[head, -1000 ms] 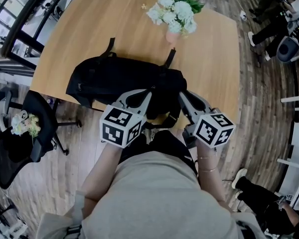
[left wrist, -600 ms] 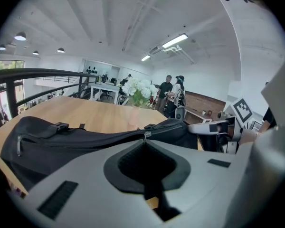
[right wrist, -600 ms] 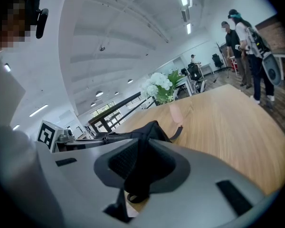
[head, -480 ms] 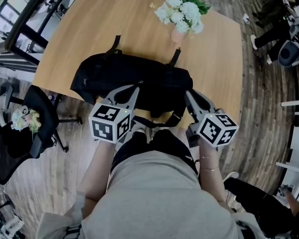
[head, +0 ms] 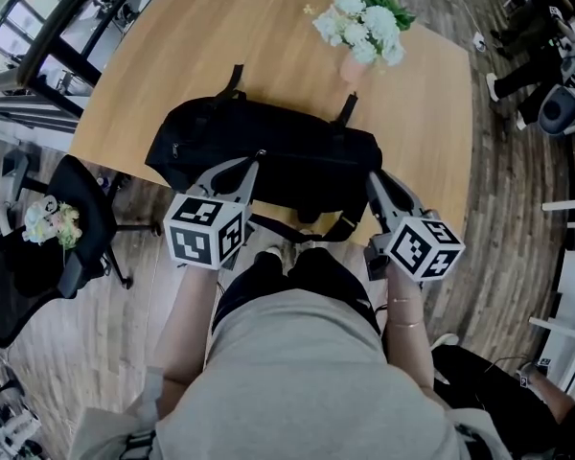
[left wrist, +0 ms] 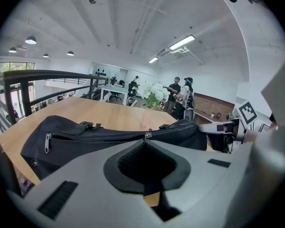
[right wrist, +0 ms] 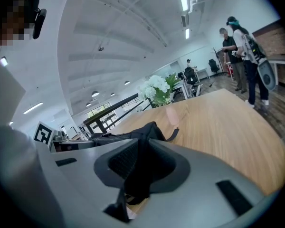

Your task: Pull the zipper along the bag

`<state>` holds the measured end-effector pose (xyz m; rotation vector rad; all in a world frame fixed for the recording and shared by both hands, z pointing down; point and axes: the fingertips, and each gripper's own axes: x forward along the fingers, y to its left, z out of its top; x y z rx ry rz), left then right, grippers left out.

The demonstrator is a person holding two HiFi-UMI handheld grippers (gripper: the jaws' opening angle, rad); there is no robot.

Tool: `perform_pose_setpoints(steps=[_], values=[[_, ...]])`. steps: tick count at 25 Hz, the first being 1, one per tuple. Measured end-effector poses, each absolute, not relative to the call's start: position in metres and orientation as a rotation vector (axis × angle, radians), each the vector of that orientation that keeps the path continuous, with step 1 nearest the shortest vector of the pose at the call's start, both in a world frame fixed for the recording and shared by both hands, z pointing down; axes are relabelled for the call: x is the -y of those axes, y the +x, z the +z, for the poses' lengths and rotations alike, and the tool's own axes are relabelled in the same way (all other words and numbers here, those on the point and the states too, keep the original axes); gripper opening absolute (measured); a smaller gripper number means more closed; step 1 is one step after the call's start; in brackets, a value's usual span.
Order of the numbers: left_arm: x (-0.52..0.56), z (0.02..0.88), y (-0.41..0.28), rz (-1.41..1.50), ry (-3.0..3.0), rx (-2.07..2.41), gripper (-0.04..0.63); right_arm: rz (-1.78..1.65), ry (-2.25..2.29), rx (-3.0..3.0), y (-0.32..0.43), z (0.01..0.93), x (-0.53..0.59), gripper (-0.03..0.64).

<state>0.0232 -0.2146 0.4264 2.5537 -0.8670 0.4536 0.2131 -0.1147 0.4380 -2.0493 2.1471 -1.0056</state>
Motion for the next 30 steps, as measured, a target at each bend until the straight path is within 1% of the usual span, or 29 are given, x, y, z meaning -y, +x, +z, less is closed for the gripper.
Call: perform_pose_setpoints(steps=[4, 9, 13, 17, 20, 30], values=[[0.216, 0.426, 0.017, 0.456, 2.558, 0.87, 0.021, -0.99, -2.053, -2.135, 0.211, 0.437, 0.115, 0.08], [0.214, 0.423, 0.016, 0.462, 2.582, 0.84, 0.02, -0.936, -2.113, -2.159, 0.207, 0.436, 0.114, 0.098], [0.209, 0.421, 0.019, 0.453, 2.606, 0.79, 0.02, -0.859, -2.216, -2.155, 0.206, 0.43, 0.114, 0.101], [0.206, 0.42, 0.019, 0.459, 2.626, 0.762, 0.02, -0.757, -2.287, -2.23, 0.2, 0.417, 0.114, 0.123], [0.204, 0.418, 0.018, 0.469, 2.642, 0.732, 0.02, -0.673, -2.306, -2.323, 0.186, 0.407, 0.119, 0.13], [0.203, 0.412, 0.016, 0.431, 2.668, 0.675, 0.02, -0.557, -2.188, -2.57, 0.125, 0.393, 0.145, 0.143]])
